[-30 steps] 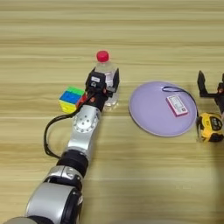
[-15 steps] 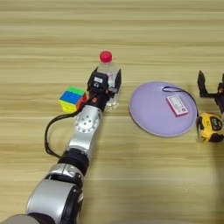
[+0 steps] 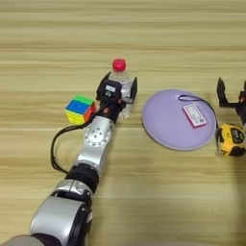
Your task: Move the objects on the table
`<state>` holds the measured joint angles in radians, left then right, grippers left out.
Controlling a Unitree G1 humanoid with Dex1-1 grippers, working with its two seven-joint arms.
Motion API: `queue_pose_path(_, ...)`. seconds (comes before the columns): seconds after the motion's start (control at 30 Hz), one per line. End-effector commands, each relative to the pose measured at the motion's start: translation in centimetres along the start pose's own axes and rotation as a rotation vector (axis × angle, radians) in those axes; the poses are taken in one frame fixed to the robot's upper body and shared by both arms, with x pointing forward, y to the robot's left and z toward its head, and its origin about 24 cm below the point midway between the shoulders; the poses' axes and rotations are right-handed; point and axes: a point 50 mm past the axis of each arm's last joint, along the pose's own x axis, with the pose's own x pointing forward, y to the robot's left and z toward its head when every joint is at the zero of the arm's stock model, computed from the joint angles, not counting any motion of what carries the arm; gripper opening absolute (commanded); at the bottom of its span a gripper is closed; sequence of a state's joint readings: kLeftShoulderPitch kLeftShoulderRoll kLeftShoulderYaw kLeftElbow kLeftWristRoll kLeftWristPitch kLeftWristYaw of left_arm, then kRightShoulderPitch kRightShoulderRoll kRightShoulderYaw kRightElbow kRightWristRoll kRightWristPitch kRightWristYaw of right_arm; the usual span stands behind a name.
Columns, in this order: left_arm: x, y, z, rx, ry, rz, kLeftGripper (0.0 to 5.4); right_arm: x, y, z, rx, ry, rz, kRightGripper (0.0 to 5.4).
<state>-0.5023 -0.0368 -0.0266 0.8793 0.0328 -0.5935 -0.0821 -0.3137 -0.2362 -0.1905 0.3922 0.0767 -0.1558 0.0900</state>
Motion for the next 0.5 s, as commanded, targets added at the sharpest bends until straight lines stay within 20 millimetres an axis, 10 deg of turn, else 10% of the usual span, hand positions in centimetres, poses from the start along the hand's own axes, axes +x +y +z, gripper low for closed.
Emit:
queue_pose_path(0.03,0.1,-0.4,-0.1,0.009,0.017,-0.016,4.44,0.1,-0.1,0.0,0.002,0.001,-0.009,5.4)
queue_pose_path(0.5,-0.8,1.1,-0.1,0.046,0.011,0.037,5.35,0.0,-0.2,0.0,0.0,-0.001,-0.009,5.4)
